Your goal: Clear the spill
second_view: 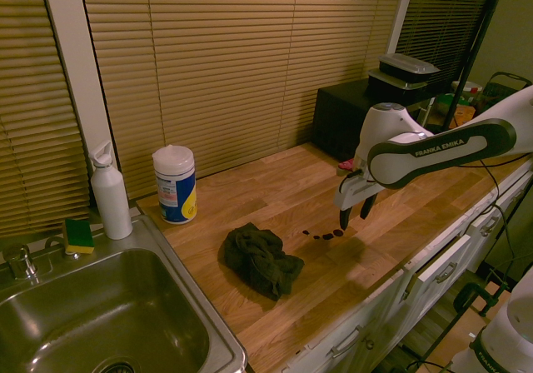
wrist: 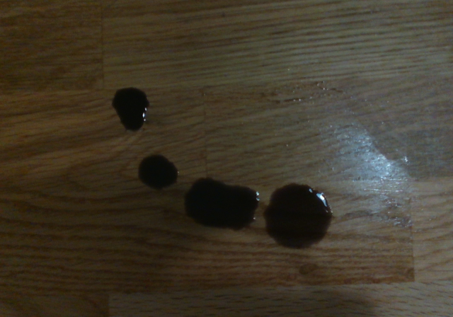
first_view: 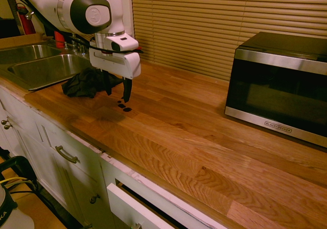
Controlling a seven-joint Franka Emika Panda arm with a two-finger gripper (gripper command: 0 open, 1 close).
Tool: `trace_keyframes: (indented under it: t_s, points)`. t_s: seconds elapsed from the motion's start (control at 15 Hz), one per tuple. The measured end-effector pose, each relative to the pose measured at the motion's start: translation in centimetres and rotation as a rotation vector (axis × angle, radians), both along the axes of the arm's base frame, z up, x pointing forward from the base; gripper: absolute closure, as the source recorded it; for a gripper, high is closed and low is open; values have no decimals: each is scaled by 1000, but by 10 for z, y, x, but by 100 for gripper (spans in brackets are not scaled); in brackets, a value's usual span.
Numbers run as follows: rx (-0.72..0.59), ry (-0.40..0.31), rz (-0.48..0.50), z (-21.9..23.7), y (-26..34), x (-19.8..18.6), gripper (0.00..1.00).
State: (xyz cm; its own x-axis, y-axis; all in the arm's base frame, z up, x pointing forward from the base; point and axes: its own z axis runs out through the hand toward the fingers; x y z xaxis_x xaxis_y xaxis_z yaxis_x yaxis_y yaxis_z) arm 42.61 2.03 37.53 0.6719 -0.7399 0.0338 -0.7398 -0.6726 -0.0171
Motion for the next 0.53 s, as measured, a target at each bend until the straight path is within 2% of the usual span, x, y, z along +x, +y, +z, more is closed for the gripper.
trace_keyframes:
  t_s: [0.27, 0.53]
  points:
    - [-2, -7, 16, 2, 8, 2, 0]
    - [15, -57, 53, 19, 47, 9, 0]
